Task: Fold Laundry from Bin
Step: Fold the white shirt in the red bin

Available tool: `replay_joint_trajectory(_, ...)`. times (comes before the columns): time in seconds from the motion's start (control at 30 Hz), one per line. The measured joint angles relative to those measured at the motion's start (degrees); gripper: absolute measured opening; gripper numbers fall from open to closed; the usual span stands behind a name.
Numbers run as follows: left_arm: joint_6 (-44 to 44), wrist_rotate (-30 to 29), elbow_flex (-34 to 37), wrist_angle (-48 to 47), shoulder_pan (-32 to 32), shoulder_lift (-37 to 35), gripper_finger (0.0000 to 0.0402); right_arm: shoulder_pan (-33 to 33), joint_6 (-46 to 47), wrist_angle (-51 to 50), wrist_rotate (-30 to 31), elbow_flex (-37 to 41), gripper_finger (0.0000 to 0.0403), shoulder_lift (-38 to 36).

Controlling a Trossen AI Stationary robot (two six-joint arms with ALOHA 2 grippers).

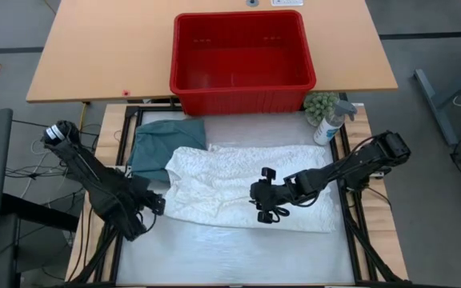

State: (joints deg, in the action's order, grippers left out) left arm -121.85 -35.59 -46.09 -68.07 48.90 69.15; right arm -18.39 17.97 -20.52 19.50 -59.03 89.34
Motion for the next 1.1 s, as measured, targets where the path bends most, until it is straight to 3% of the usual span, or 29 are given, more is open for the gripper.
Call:
replay_joint_trajectory(0.23,6.25,-0.94,9.89,19.45,-0.02,-2.84,0.0173,0.01,4.00,0.10,-0.06,2.86,0.0191,0.05)
replay_joint_trajectory(0.6,5.44,-1.15,12.68,21.12,-1.09,-2.82,0.0167,-0.33,4.07,2.36,-0.04,2.92,0.0191,0.04)
replay_joint_trajectory(0.73,9.49,-2.23,12.68,25.50,-2.10,-2.82,0.0124,-0.33,4.07,3.16,-0.02,2.89,0.0191,0.04)
replay_joint_trajectory(0.9,16.13,-1.80,12.68,34.28,-2.99,-2.82,0.0021,0.18,4.07,3.09,-0.02,2.89,0.0191,0.04)
replay_joint_trajectory(1.1,15.29,3.69,11.79,36.25,-2.77,-2.82,0.0002,0.24,4.07,3.06,0.00,2.89,0.0191,0.04)
